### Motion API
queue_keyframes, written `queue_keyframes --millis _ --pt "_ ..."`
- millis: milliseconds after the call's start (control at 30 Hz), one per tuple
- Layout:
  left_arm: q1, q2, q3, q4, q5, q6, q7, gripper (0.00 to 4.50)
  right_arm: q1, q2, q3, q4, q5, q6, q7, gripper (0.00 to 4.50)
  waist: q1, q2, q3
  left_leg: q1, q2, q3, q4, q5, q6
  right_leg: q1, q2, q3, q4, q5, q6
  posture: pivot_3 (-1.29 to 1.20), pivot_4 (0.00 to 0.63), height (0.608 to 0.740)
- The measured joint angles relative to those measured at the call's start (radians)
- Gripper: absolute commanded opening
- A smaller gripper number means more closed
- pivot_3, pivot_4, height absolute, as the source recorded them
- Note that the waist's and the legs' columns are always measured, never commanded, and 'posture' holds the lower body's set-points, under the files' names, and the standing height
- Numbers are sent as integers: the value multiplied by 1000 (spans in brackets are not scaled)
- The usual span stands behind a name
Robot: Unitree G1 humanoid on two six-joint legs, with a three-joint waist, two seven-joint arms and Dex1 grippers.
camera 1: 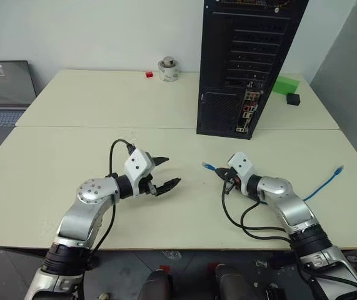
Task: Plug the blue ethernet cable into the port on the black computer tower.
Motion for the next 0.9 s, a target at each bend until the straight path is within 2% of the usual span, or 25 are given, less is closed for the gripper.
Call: queue_keyframes --millis 233,300,467,900 --pt "-28 18 -39 44 7 -38 -74 4045 6 -49 31 -151 13 15 116 49 0 0 0 0 0 0 0 0 0 0 0 -1 0 0 0 0 150 740" --pt "-39 38 -59 56 5 -44 -135 4045 8 -92 55 -227 34 42 191 49 0 0 0 0 0 -1 0 0 0 0 0 -1 0 0 0 0 150 740" --pt "-66 56 -76 73 -6 -51 -223 4045 8 -125 87 -287 46 72 273 49 0 0 0 0 0 -1 0 0 0 0 0 -1 0 0 0 0 150 740" --pt "-91 79 -124 108 3 -73 -343 4045 -2 -146 108 -317 44 79 337 49 0 0 0 0 0 -1 0 0 0 0 0 -2 0 0 0 0 150 740"
